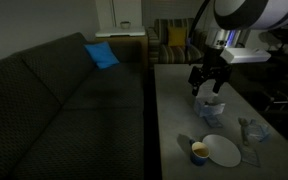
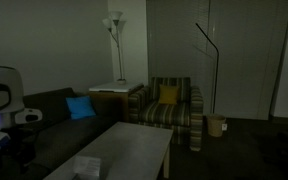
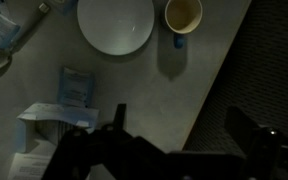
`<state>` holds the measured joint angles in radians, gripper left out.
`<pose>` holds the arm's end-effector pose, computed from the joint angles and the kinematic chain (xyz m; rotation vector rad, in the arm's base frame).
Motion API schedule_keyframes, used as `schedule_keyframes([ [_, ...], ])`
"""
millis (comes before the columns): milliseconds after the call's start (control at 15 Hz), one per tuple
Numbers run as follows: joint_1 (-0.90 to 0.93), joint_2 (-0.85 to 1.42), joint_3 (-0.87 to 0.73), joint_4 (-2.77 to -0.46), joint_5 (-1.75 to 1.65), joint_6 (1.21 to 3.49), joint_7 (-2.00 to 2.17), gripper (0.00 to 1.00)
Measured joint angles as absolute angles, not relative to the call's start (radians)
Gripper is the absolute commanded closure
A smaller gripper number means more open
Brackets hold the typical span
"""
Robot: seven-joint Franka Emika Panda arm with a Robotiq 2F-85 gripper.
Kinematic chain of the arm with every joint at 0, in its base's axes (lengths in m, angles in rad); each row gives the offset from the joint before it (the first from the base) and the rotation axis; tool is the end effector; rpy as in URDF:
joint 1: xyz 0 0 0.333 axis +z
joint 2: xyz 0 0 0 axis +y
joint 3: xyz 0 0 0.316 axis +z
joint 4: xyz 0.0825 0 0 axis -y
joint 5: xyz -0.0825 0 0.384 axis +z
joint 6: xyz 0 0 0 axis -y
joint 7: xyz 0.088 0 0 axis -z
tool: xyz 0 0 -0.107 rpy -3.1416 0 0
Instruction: Place the blue mug on the white plate
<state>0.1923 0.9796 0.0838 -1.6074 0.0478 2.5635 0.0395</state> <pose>0.6432 0.1763 0.0503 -3.0403 -0.2437 0.0553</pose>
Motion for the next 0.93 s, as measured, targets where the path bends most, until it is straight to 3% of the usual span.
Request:
schedule_keyframes([
  [400,0.273,1.185,0.061,-1.326,-0.046,2.19,0.05,0.0],
  [933,0.285,1.228,0.053,-1.275,-0.05,2.158,0.07,0.0],
])
